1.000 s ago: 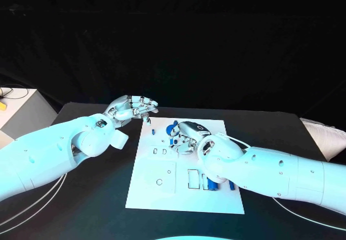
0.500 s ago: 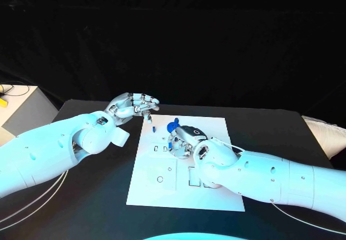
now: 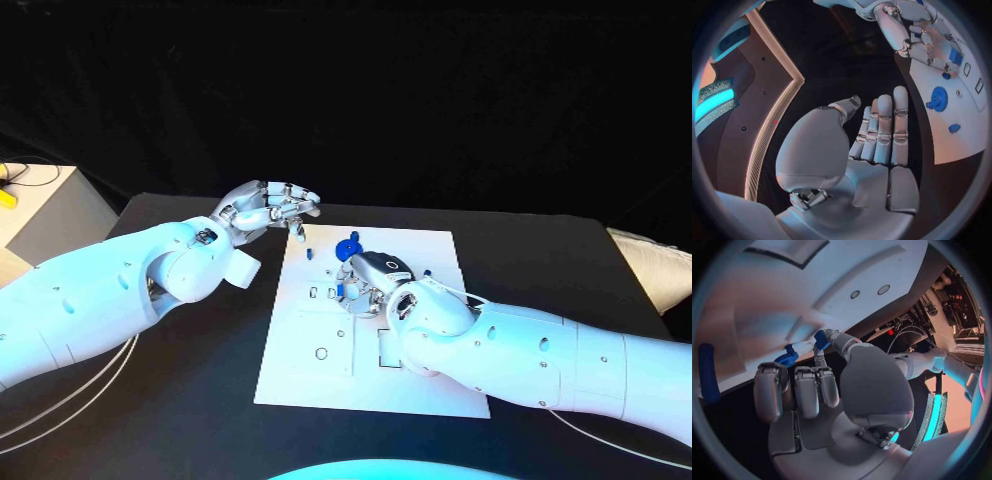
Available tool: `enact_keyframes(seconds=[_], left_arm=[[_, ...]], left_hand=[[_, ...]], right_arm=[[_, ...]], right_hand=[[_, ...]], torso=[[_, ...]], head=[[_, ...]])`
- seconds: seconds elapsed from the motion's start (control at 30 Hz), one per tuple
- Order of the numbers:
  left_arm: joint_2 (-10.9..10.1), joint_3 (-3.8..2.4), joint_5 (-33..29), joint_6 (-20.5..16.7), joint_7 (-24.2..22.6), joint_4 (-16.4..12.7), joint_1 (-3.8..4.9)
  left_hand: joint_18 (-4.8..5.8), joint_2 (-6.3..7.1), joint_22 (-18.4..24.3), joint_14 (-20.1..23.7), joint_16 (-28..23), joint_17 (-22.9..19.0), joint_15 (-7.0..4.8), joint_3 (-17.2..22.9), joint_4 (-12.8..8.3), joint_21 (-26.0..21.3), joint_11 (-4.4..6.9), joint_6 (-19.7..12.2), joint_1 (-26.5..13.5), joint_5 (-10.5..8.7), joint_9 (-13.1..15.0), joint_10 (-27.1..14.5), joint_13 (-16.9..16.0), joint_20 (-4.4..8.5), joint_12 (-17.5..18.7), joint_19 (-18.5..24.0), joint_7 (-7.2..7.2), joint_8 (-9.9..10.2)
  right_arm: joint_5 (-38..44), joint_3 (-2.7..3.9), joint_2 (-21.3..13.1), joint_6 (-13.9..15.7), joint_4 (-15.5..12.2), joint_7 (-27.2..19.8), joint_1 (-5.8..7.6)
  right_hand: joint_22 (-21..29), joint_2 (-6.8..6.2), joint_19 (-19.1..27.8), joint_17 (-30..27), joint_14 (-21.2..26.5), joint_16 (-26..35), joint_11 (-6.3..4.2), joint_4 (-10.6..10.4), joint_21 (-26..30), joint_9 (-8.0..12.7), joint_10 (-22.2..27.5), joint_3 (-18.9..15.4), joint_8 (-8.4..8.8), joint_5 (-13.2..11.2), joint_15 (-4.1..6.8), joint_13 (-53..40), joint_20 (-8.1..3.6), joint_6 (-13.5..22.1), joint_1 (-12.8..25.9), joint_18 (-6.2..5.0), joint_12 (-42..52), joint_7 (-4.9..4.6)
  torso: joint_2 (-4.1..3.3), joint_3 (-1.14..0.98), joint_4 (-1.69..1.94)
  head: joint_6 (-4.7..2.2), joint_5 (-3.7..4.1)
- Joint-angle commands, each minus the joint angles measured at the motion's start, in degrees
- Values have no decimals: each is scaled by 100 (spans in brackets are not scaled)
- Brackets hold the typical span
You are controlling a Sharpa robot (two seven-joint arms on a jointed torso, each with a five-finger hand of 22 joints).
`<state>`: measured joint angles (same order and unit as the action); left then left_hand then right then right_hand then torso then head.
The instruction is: Assemble the parts on the task board
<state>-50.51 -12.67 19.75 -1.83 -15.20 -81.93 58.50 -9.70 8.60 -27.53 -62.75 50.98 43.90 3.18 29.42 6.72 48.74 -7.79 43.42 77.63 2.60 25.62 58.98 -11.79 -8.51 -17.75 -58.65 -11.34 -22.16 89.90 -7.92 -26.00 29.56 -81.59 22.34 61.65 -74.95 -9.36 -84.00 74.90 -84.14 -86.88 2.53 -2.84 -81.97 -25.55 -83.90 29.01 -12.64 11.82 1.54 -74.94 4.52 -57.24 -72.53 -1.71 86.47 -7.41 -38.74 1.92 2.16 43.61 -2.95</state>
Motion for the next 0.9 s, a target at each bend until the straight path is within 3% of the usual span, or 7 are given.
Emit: enact_keyframes(seconds=[0.03, 0.9], left_arm=[[9, -2, -4, 68, -27, -6, 0], [-30, -2, -5, 89, -18, -32, 1]], left_hand=[[-85, -6, -5, -33, -18, 7, 7, 30, -4, 30, 10, -8, -43, 20, 5, 13, -7, 10, -3, 22, -84, 16], [-85, -6, -5, -33, -18, 7, 7, 30, -4, 30, 10, -8, -43, 20, 5, 13, -7, 10, -3, 22, -84, 16]], right_arm=[[165, 0, 17, 81, 16, -31, -21], [169, -1, 53, 30, 146, -157, -55]], right_hand=[[-739, -5, -244, 859, -429, 26, -22, 0, -1, -8, -278, 16, -18, 35, 35, -1174, -51, -14, 41, -39, 7, 44], [-723, -168, -239, 857, -431, 32, 20, -20, 26, 2, -243, -38, -13, 11, 5, -1141, -33, 153, 177, -43, -31, -8]], torso=[[3, -3, -2], [10, -2, -6]], head=[[16, -13], [58, -32]])
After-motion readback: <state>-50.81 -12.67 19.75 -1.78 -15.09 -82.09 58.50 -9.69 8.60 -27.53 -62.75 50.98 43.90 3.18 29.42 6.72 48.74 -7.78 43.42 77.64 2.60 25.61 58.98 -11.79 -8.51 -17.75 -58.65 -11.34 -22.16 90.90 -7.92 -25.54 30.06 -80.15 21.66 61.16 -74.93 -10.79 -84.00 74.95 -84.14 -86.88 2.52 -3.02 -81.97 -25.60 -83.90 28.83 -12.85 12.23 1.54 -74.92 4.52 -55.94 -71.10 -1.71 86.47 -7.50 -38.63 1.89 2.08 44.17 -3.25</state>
